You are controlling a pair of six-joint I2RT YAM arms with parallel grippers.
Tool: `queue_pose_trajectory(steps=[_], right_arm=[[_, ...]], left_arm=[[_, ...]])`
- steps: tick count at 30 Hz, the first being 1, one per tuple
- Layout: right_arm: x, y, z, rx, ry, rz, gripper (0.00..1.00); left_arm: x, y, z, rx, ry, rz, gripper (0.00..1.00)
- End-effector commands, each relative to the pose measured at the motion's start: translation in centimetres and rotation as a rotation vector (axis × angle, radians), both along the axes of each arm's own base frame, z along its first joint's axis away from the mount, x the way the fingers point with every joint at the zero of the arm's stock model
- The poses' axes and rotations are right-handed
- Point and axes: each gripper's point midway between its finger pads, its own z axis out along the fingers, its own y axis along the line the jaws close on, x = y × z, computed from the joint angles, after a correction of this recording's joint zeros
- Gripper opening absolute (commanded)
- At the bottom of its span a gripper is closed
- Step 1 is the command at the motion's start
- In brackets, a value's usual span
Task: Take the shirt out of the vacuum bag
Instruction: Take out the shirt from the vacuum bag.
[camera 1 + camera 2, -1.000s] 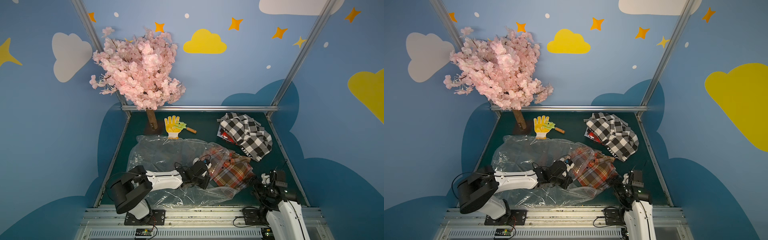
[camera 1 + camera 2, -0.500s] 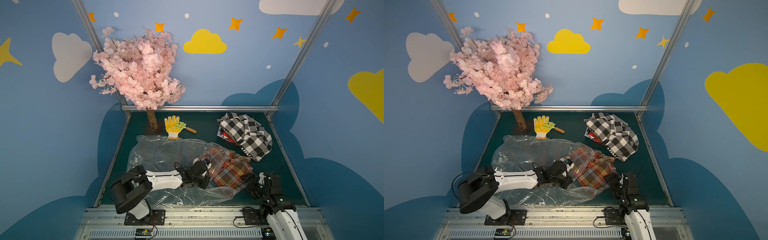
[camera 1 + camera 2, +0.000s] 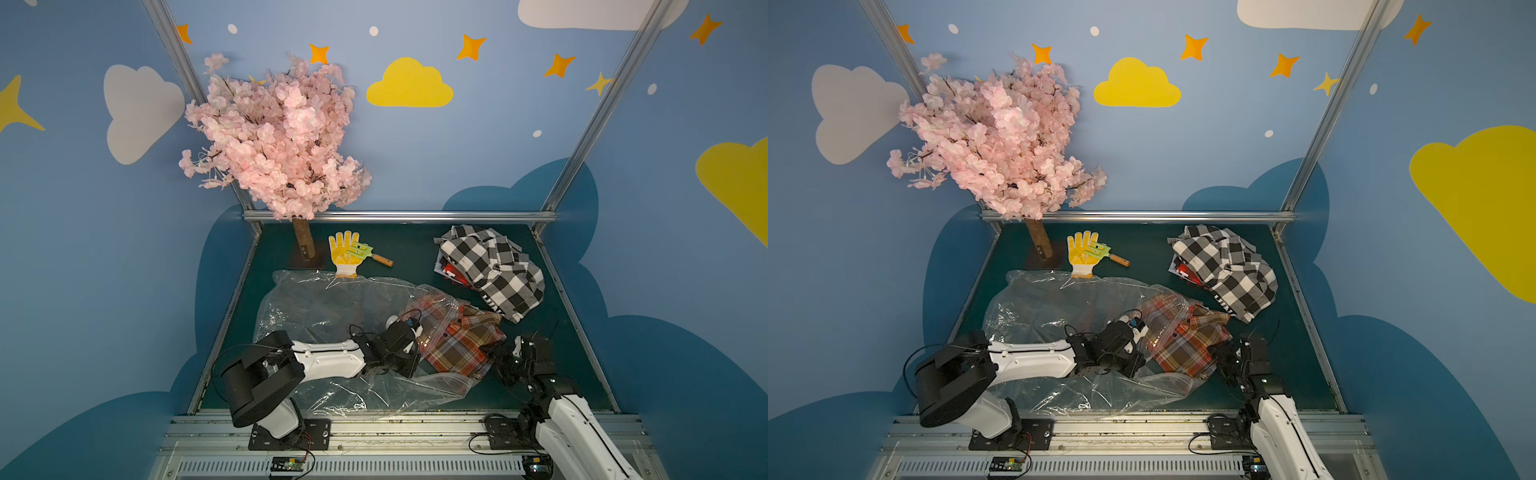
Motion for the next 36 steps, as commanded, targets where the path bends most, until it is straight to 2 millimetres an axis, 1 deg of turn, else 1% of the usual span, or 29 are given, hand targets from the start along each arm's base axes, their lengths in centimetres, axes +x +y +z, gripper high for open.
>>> queue_pose_trajectory(steps=[1, 4, 5, 7, 9, 13, 15, 19, 22, 26, 30, 36], right_arm=[[-1.1, -1.2, -2.1, -0.084, 0.060, -0.012, 0.30], [-0.8, -1.3, -1.6, -0.096, 0.036, 0.004, 0.04], [-0.6, -1.2, -1.0, -0.100, 0.017, 0.014, 0.00], [-0.2, -1.0, 0.5, -0.106, -0.029, 0.045, 0.00], [0.1, -0.7, 2.7, -0.122, -0.081, 0.089, 0.00], [-0.3, -0.5, 6.5, -0.139, -0.151, 0.142, 0.00], [-0.7, -0.4, 7.9, -0.140, -0.172, 0.154, 0.00], [-0.7, 0.4, 10.9, -0.108, -0.222, 0.195, 0.00], [-0.4, 0.5, 14.2, -0.117, -0.281, 0.212, 0.00], [0.4, 0.7, 19.0, -0.136, -0.368, 0.238, 0.00], [1.8, 1.4, 23.3, -0.127, -0.446, 0.269, 0.00], [4.1, 2.9, 31.0, -0.088, -0.587, 0.333, 0.00]], left_arm=[[-1.0, 1.1, -1.1, 0.043, 0.035, -0.005, 0.03], [-1.0, 1.3, -1.1, 0.046, 0.033, 0.000, 0.03], [-1.0, 1.3, -1.0, 0.047, 0.030, 0.001, 0.03], [-1.0, 1.5, -1.0, 0.051, 0.029, 0.002, 0.03], [-1.0, 1.5, -0.9, 0.053, 0.025, 0.002, 0.03], [-0.9, 1.7, -0.9, 0.058, 0.017, 0.006, 0.03], [-0.7, 1.7, -0.9, 0.062, 0.017, 0.009, 0.03], [-0.7, 1.7, -1.0, 0.069, 0.021, 0.009, 0.03], [-0.6, 1.7, -1.0, 0.072, 0.020, 0.010, 0.03], [-0.4, 1.8, -1.1, 0.079, 0.019, 0.016, 0.03], [-0.2, 1.9, -1.5, 0.083, 0.029, 0.026, 0.03], [0.1, 1.9, -1.5, 0.084, 0.035, 0.034, 0.03]])
